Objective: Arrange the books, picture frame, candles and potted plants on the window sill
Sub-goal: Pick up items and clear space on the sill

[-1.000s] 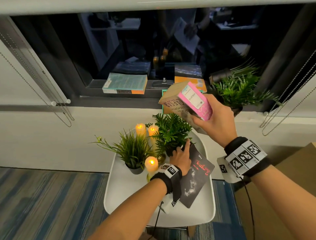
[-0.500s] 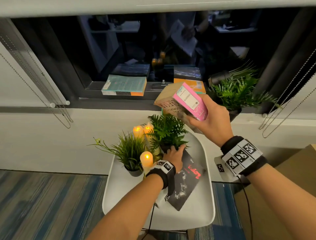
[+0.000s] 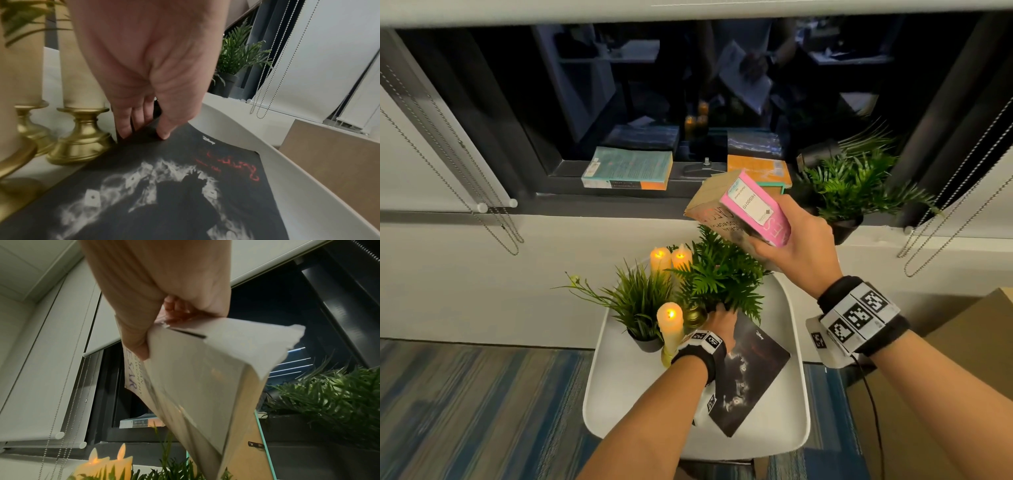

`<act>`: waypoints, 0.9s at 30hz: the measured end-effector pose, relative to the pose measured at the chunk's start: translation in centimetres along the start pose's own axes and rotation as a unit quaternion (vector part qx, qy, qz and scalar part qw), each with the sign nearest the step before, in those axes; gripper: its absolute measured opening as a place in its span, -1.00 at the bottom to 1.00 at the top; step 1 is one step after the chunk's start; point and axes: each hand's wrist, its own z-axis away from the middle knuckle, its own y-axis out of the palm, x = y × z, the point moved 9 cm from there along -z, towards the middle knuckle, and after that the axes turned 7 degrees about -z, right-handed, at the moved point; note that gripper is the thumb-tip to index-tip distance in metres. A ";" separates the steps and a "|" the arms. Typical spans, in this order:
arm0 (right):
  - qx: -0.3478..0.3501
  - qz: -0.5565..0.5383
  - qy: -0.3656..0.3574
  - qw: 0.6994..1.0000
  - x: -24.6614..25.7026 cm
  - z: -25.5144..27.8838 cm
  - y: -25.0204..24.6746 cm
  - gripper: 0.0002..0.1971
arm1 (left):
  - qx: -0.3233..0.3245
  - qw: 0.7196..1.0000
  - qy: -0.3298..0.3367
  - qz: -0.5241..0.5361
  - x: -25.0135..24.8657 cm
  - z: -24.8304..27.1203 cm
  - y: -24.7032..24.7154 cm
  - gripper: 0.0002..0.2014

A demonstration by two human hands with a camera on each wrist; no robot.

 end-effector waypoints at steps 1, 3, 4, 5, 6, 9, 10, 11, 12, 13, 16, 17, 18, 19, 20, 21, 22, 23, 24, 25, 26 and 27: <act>0.001 -0.001 0.000 1.000 -0.1 0.0 0.1 -0.41 | 0.003 1.000 -0.002 -0.010 0.0 0.0 0.0 -0.24; 0.002 -0.002 -0.001 1.000 -0.1 -0.2 0.1 -0.40 | 0.020 0.999 -0.006 -0.030 0.0 -0.1 0.2 -0.27; 0.002 -0.003 -0.001 1.000 -0.1 -0.3 0.1 -0.40 | 0.033 0.999 -0.007 -0.024 -0.1 0.0 0.1 -0.30; -0.001 -0.004 -0.003 1.000 0.0 -0.4 0.1 -0.40 | 0.046 0.999 -0.008 -0.014 -0.2 0.1 -0.2 -0.35; -0.003 -0.004 -0.004 1.000 0.2 -0.5 0.0 -0.40 | 0.057 0.998 -0.005 -0.014 -0.4 0.2 -0.7 -0.42; -0.013 -0.010 -0.006 1.000 0.7 -0.9 -0.3 -0.40 | 0.090 0.996 0.004 -0.006 -1.3 0.8 -3.5 -0.56; -0.017 -0.014 -0.007 1.000 0.9 -1.1 -0.4 -0.40 | 0.097 0.995 0.011 0.014 -1.7 1.1 -4.8 -0.62; -0.021 -0.018 -0.008 1.000 1.0 -1.2 -0.5 -0.41 | 0.100 0.994 0.027 0.034 -2.3 1.4 -6.1 -0.70; -0.026 -0.023 -0.010 0.999 1.1 -1.4 -0.7 -0.41 | 0.092 0.993 0.046 0.050 -2.7 1.9 -7.7 -0.76; -0.031 -0.028 -0.011 0.999 1.3 -1.6 -0.8 -0.41 | 0.077 0.993 0.063 0.062 -2.9 2.3 -9.6 -0.76; -0.047 -0.040 -0.018 0.998 1.7 -2.5 -1.5 -0.41 | -0.005 0.987 0.094 0.130 -2.0 4.1 -15.8 -0.75; -0.054 -0.044 -0.023 0.997 2.1 -2.9 -1.8 -0.41 | -0.045 0.982 0.098 0.156 -1.2 4.8 -18.2 -0.74; -0.060 -0.050 -0.029 0.996 2.5 -3.4 -1.9 -0.41 | -0.086 0.975 0.097 0.178 -0.1 5.6 -20.5 -0.74; -0.067 -0.055 -0.033 0.996 2.9 -3.8 -2.0 -0.41 | -0.129 0.967 0.093 0.198 1.1 6.5 -22.7 -0.74; -0.072 -0.058 -0.036 0.995 3.3 -4.3 -2.0 -0.41 | -0.170 0.958 0.086 0.215 2.4 7.4 -24.7 -0.74; -0.076 -0.060 -0.039 0.995 3.7 -4.8 -1.9 -0.41 | -0.210 0.946 0.080 0.234 3.9 8.2 -26.4 -0.73; -0.077 -0.061 -0.044 0.994 4.2 -5.4 -1.6 -0.42 | -0.244 0.932 0.075 0.256 5.4 9.1 -28.0 -0.72; -0.075 -0.063 -0.050 0.994 4.7 -6.1 -1.2 -0.42 | -0.271 0.919 0.072 0.277 7.0 9.9 -29.3 -0.71; -0.071 -0.063 -0.057 0.994 5.3 -6.8 -0.6 -0.41 | -0.289 0.908 0.071 0.294 8.6 10.4 -30.4 -0.68; -0.067 -0.058 -0.062 0.994 6.0 -7.5 0.0 -0.40 | -0.298 0.901 0.071 0.307 10.1 10.7 -31.2 -0.66; -0.062 -0.053 -0.067 0.994 6.8 -8.3 0.8 -0.39 | -0.300 0.896 0.070 0.318 11.6 10.9 -31.8 -0.65; -0.055 -0.050 -0.074 0.994 7.7 -9.1 1.8 -0.38 | -0.301 0.892 0.066 0.329 12.9 11.1 -32.3 -0.66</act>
